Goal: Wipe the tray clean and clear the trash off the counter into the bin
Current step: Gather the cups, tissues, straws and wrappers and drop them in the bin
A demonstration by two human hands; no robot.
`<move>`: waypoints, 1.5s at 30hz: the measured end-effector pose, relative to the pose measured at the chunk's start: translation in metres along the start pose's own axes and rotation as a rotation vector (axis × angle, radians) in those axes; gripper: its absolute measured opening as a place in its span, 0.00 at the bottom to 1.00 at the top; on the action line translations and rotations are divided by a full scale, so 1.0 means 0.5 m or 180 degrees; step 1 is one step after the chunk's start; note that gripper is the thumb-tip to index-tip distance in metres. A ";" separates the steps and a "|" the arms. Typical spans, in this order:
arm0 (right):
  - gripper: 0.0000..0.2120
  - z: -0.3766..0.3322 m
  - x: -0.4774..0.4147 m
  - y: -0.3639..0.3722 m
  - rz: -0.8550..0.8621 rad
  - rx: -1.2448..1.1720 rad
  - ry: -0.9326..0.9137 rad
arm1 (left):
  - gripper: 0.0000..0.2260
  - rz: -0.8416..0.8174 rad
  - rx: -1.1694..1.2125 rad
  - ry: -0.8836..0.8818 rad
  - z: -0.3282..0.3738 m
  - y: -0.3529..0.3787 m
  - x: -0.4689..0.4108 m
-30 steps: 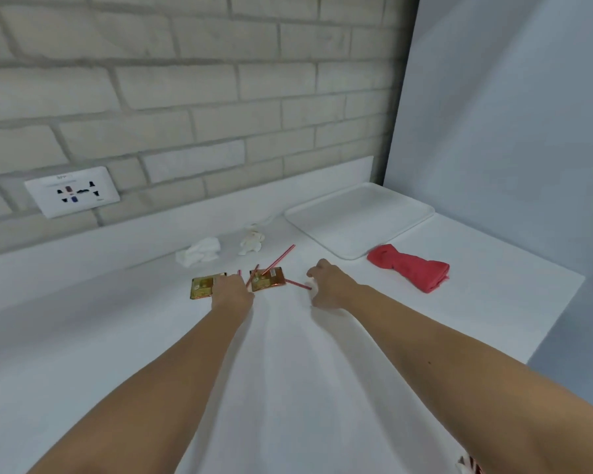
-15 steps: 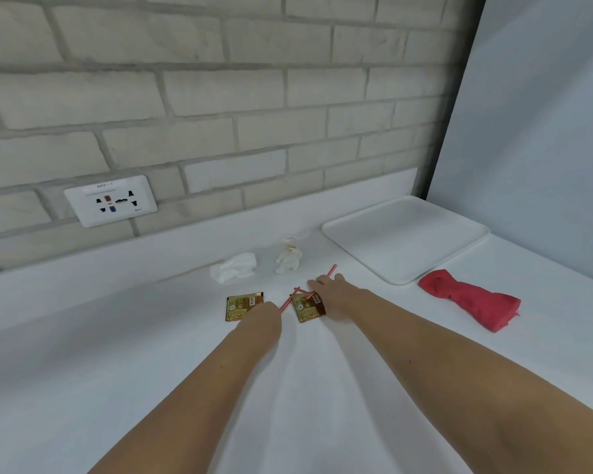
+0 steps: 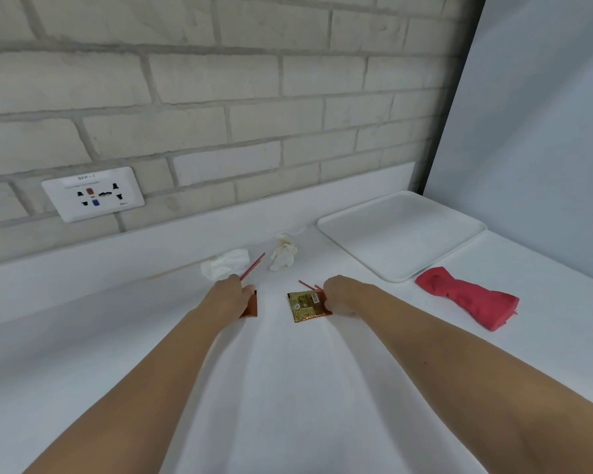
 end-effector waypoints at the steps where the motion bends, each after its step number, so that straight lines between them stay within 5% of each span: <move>1: 0.13 -0.001 0.001 0.001 0.0057 -0.0021 0.0036 | 0.14 -0.0013 0.0057 -0.0029 -0.009 -0.002 -0.004; 3: 0.04 -0.001 0.001 0.005 0.0163 -0.0012 0.0079 | 0.16 -0.0100 0.0248 -0.0111 -0.031 -0.003 -0.008; 7: 0.14 0.014 0.009 -0.001 0.0307 -0.0321 0.0195 | 0.25 -0.0378 0.0490 -0.0226 -0.070 0.002 -0.017; 11: 0.14 0.044 0.015 -0.009 0.0294 -0.0985 0.0419 | 0.16 -0.0502 0.0648 -0.0266 -0.079 0.003 -0.026; 15: 0.09 0.016 0.012 -0.017 0.0444 -0.1313 0.0007 | 0.14 -0.0487 0.0439 -0.0310 -0.074 0.001 -0.022; 17: 0.15 -0.017 0.022 -0.011 0.0309 -0.1709 -0.0243 | 0.16 -0.0540 0.0408 -0.0342 -0.074 0.006 -0.019; 20: 0.24 -0.041 0.028 0.010 0.0123 -0.1529 -0.0375 | 0.18 -0.0597 0.0446 -0.0336 -0.076 0.013 -0.009; 26: 0.15 -0.046 0.045 0.013 0.0148 -0.1257 -0.0290 | 0.19 -0.0543 0.0565 -0.0031 -0.058 0.024 0.036; 31: 0.33 -0.048 0.054 0.009 0.0042 -0.0704 -0.0509 | 0.17 -0.0571 0.1177 -0.0027 -0.048 0.045 0.090; 37: 0.16 -0.057 0.044 0.015 -0.0036 -0.0616 -0.0423 | 0.13 -0.0426 0.1457 -0.0106 -0.052 0.050 0.127; 45: 0.17 -0.016 0.137 0.080 0.0035 -0.0951 -0.0329 | 0.05 -0.0227 0.1529 -0.0229 -0.033 0.088 0.184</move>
Point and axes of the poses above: each hand's wrist, its own x-axis away from the middle knuckle, its own y-axis out of the palm, z = x × y, the point moved 9 cm from there along -x, towards the middle knuckle, and after that the axes turned 12 degrees about x, right-handed, at the moved point
